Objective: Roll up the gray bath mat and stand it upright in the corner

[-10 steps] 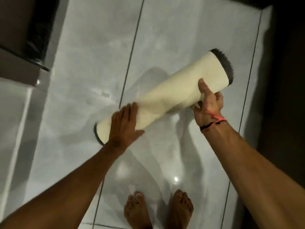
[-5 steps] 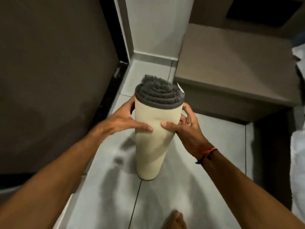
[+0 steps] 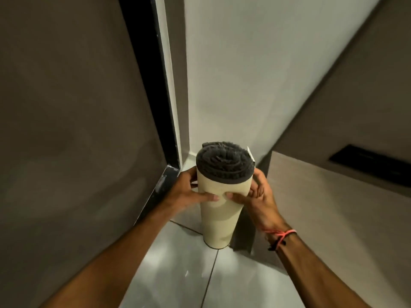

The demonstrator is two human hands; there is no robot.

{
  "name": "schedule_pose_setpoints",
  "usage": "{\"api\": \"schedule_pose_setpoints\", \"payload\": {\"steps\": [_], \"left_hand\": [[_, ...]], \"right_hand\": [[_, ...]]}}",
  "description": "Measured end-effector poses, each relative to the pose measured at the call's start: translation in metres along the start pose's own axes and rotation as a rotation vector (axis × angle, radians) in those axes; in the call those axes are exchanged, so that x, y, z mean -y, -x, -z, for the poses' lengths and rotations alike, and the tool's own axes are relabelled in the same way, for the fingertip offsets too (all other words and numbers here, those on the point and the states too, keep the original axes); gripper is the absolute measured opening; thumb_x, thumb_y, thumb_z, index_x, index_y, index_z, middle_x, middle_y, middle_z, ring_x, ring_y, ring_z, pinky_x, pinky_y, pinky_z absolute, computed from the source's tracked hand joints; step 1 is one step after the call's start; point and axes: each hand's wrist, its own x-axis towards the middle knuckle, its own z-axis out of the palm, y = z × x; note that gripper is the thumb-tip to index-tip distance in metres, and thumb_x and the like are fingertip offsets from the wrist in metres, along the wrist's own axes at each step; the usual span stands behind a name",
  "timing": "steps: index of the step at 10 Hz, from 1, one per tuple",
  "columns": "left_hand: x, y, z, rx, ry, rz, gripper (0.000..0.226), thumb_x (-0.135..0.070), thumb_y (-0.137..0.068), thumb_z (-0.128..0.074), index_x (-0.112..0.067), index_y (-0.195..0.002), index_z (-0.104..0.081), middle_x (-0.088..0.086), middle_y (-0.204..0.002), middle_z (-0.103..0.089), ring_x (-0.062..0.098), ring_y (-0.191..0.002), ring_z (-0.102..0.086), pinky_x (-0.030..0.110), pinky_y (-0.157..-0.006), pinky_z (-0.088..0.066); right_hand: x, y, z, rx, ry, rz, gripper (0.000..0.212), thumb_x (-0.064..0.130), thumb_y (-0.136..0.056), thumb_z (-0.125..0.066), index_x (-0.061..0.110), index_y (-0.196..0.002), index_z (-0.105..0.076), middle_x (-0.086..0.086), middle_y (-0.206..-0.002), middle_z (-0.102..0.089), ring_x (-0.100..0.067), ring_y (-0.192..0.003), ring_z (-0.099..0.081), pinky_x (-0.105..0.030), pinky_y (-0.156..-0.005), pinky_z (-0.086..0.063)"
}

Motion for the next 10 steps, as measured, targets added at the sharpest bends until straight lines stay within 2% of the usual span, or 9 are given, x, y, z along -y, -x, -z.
{"api": "schedule_pose_setpoints", "payload": {"steps": [2, 3, 4, 5, 6, 7, 8, 9, 10], "left_hand": [[0.000, -0.089, 0.028, -0.205, 0.141, -0.021, 0.074, -0.030, -0.042, -0.099, -0.046, -0.109, -0.071, -0.007, -0.117, -0.077, 0.018, -0.116, -0.069, 0.032, -0.088, -0.061], [0.012, -0.131, 0.040, -0.290, 0.170, 0.012, 0.080, -0.020, -0.050, -0.099, -0.026, -0.123, -0.067, 0.002, -0.124, -0.074, 0.023, -0.118, -0.069, 0.034, -0.091, -0.061], [0.023, -0.166, 0.046, -0.296, 0.145, 0.002, 0.070, 0.000, -0.060, -0.095, -0.031, -0.116, -0.066, -0.005, -0.120, -0.074, 0.016, -0.112, -0.070, 0.021, -0.083, -0.059], [0.029, -0.191, 0.048, -0.325, 0.142, 0.057, 0.072, 0.012, -0.065, -0.088, -0.025, -0.121, -0.061, -0.010, -0.115, -0.070, 0.007, -0.106, -0.066, 0.012, -0.077, -0.057], [0.034, -0.204, 0.054, -0.405, 0.181, 0.097, 0.075, 0.019, -0.069, -0.081, -0.001, -0.136, -0.054, 0.002, -0.115, -0.068, 0.016, -0.105, -0.066, 0.012, -0.077, -0.058], [0.027, -0.214, 0.058, -0.462, 0.207, 0.129, 0.073, 0.016, -0.072, -0.080, 0.001, -0.138, -0.052, 0.009, -0.118, -0.068, 0.015, -0.099, -0.069, 0.016, -0.080, -0.061], [0.017, -0.222, 0.052, -0.543, 0.068, 0.143, 0.066, -0.008, -0.073, -0.090, -0.003, -0.132, -0.060, 0.009, -0.124, -0.071, 0.025, -0.111, -0.070, 0.033, -0.094, -0.059], [0.018, -0.213, 0.032, -0.560, -0.132, 0.347, 0.074, -0.056, -0.073, -0.084, -0.015, -0.131, -0.064, 0.007, -0.126, -0.072, 0.028, -0.118, -0.066, 0.040, -0.100, -0.055], [0.013, -0.192, 0.020, -0.542, -0.365, 0.538, 0.088, -0.085, -0.075, -0.052, -0.013, -0.124, -0.067, 0.014, -0.123, -0.070, 0.035, -0.117, -0.063, 0.042, -0.096, -0.051]], "right_hand": [[0.016, -0.117, -0.020, 0.070, 0.170, -0.004, 0.081, -0.023, -0.075, -0.075, 0.007, -0.144, -0.044, -0.005, -0.127, -0.071, -0.014, -0.114, -0.070, -0.034, -0.097, -0.061], [0.007, -0.174, -0.025, 0.107, 0.217, -0.031, 0.079, -0.021, -0.077, -0.076, 0.008, -0.144, -0.046, -0.003, -0.129, -0.070, -0.008, -0.115, -0.069, -0.027, -0.094, -0.060], [-0.003, -0.214, -0.021, 0.126, 0.216, -0.090, 0.079, -0.023, -0.077, -0.074, 0.011, -0.143, -0.047, 0.002, -0.128, -0.070, -0.002, -0.113, -0.070, -0.022, -0.091, -0.060], [-0.016, -0.247, -0.023, 0.161, 0.215, -0.116, 0.082, -0.028, -0.076, -0.071, 0.015, -0.142, -0.048, -0.006, -0.134, -0.066, -0.005, -0.116, -0.068, -0.023, -0.093, -0.060], [-0.025, -0.273, -0.033, 0.192, 0.227, -0.092, 0.081, -0.028, -0.079, -0.069, 0.001, -0.149, -0.042, -0.022, -0.146, -0.057, -0.026, -0.132, -0.061, -0.037, -0.107, -0.056], [-0.030, -0.295, -0.042, 0.184, 0.243, -0.078, 0.078, -0.023, -0.080, -0.071, -0.002, -0.150, -0.041, -0.023, -0.146, -0.057, -0.034, -0.136, -0.056, -0.046, -0.111, -0.051], [-0.029, -0.303, -0.040, 0.083, 0.253, -0.101, 0.071, -0.014, -0.085, -0.073, 0.001, -0.148, -0.044, -0.020, -0.144, -0.060, -0.030, -0.133, -0.059, -0.042, -0.109, -0.051], [-0.031, -0.290, -0.038, -0.073, 0.268, -0.298, 0.072, 0.009, -0.085, -0.082, 0.006, -0.147, -0.045, -0.018, -0.145, -0.058, -0.030, -0.129, -0.060, -0.043, -0.106, -0.053], [-0.019, -0.272, -0.043, -0.142, 0.425, -0.457, 0.079, 0.039, -0.081, -0.086, 0.009, -0.143, -0.048, -0.016, -0.141, -0.061, -0.027, -0.117, -0.062, -0.038, -0.095, -0.053]]}}
